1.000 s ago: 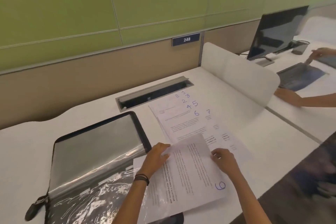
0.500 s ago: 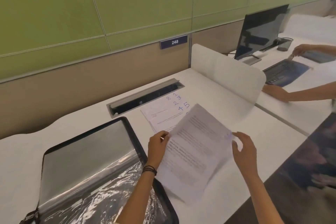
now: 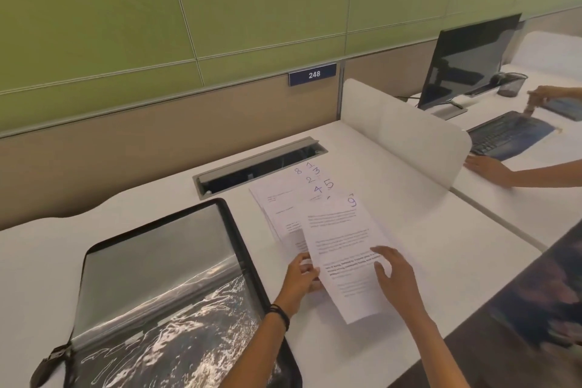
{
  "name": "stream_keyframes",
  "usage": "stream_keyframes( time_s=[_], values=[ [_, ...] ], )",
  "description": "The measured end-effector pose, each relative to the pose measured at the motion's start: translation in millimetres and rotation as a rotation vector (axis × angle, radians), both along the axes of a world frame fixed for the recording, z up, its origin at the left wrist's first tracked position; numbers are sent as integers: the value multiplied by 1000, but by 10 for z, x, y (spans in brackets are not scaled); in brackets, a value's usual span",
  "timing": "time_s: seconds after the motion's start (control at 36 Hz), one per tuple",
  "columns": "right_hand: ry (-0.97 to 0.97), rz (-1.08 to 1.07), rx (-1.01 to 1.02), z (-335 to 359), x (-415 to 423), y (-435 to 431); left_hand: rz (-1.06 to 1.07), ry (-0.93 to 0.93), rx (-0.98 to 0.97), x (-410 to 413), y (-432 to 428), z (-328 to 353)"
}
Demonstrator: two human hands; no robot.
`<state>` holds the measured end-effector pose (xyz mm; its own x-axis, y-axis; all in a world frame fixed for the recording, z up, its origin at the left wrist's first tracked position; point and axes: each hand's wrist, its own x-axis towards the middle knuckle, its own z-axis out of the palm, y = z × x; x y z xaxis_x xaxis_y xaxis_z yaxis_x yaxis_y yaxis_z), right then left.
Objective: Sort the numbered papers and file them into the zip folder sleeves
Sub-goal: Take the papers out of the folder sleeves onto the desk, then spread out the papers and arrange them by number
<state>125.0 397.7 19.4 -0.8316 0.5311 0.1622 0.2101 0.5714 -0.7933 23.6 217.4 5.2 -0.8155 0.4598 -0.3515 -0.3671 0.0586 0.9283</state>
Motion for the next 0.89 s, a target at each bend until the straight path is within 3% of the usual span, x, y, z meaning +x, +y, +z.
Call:
stream_keyframes(
  time_s=[0.19, 0.28, 0.5, 0.61, 0.72, 0.89],
  values=[
    [-201, 179, -59, -386, 9, -60, -18, -46, -20, 251, 113, -192],
    [-201, 229, -12, -508, 49, -72, -30, -62, -35, 280, 93, -217],
    [-331, 143, 105, -530, -75, -98, -49, -26, -184, 182, -126, -161],
    [-212, 14, 109, -466, -191, -297, -9, 75, -187, 97, -381, -62],
    [-111, 22, 92, -379, -274, -565, 73, 119, -178, 23, -695, 37],
    [-13, 236, 89, -419, -483, -954, 238, 243, -285, -50, -1317, 49]
  ],
)
